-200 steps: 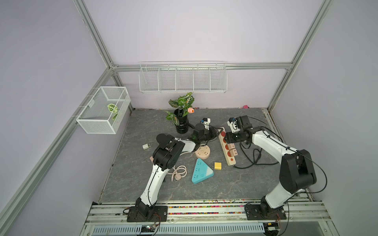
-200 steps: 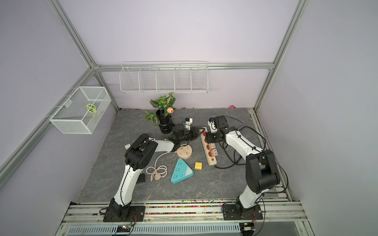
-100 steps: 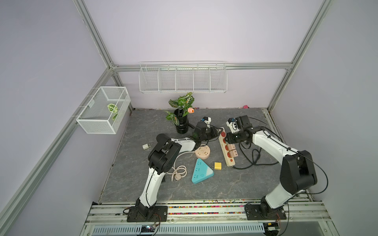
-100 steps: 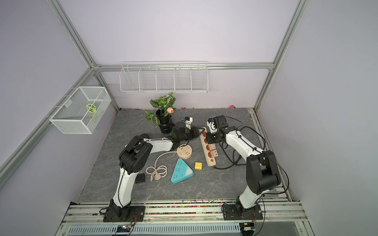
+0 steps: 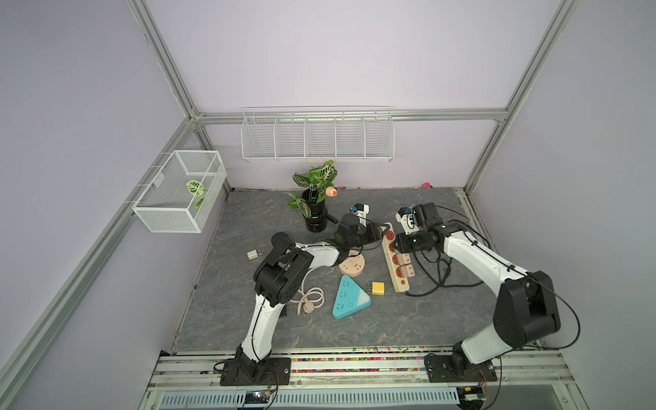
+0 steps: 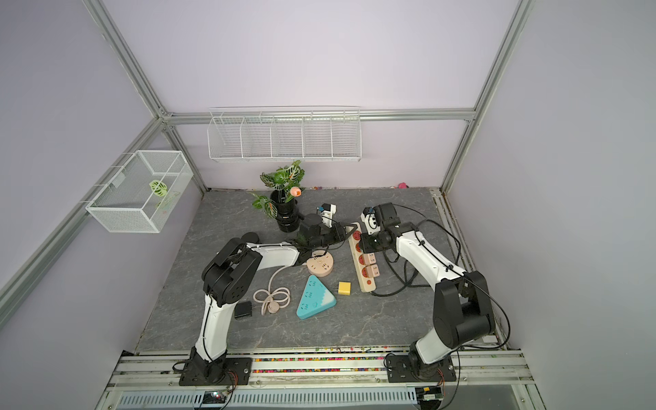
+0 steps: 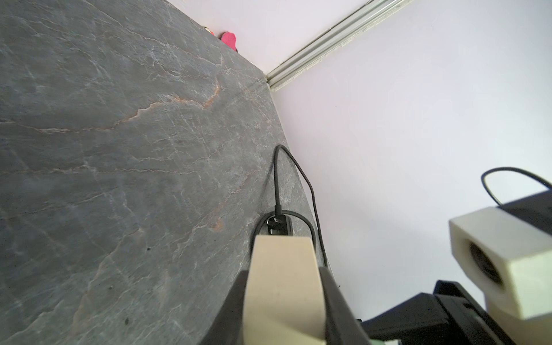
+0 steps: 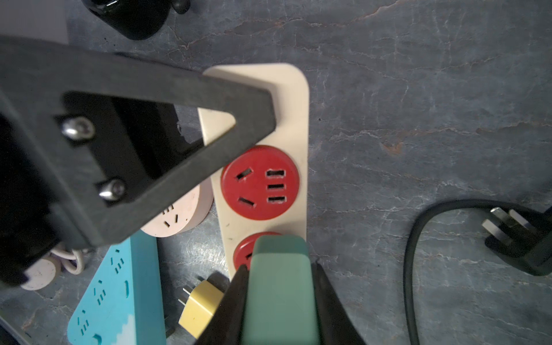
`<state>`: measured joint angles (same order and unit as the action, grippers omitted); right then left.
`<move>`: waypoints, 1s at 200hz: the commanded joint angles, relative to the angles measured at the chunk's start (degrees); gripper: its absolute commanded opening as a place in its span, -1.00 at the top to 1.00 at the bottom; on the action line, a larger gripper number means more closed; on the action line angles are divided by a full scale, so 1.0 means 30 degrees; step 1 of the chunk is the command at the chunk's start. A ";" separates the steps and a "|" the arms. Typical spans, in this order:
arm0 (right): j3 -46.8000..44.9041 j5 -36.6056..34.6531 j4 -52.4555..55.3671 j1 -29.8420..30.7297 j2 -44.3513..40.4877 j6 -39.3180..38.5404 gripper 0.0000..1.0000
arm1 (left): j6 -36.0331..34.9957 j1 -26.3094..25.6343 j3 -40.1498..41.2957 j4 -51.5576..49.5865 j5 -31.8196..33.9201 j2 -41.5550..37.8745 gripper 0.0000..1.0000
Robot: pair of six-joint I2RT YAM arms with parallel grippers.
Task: Pull the plug off the socket
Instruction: Remove the plug from the socket.
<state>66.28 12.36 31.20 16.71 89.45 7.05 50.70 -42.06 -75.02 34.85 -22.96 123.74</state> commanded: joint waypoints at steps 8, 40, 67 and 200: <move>-0.0241 -0.1067 -0.0694 -0.0796 -0.1952 -0.0753 1.00 | -0.2633 0.1185 0.1279 -0.3794 0.2169 0.1102 1.00; -0.0169 -0.0630 -0.0376 -0.0797 -0.1760 -0.1330 1.00 | -0.2597 0.1218 0.1131 -0.4134 0.2307 0.1312 1.00; 0.0016 -0.0840 -0.0127 -0.0794 -0.1906 -0.1308 1.00 | -0.2656 0.1204 0.0833 -0.4370 0.2212 0.1471 1.00; 0.2185 -0.0877 0.1221 -0.1213 -0.0963 -0.0009 1.00 | -0.3548 0.1218 0.0314 -0.6076 0.2640 0.1618 1.00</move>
<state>69.19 11.29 35.62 16.43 88.79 3.84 50.15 -42.06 -77.28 32.71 -24.97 123.63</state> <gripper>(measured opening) 0.298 0.307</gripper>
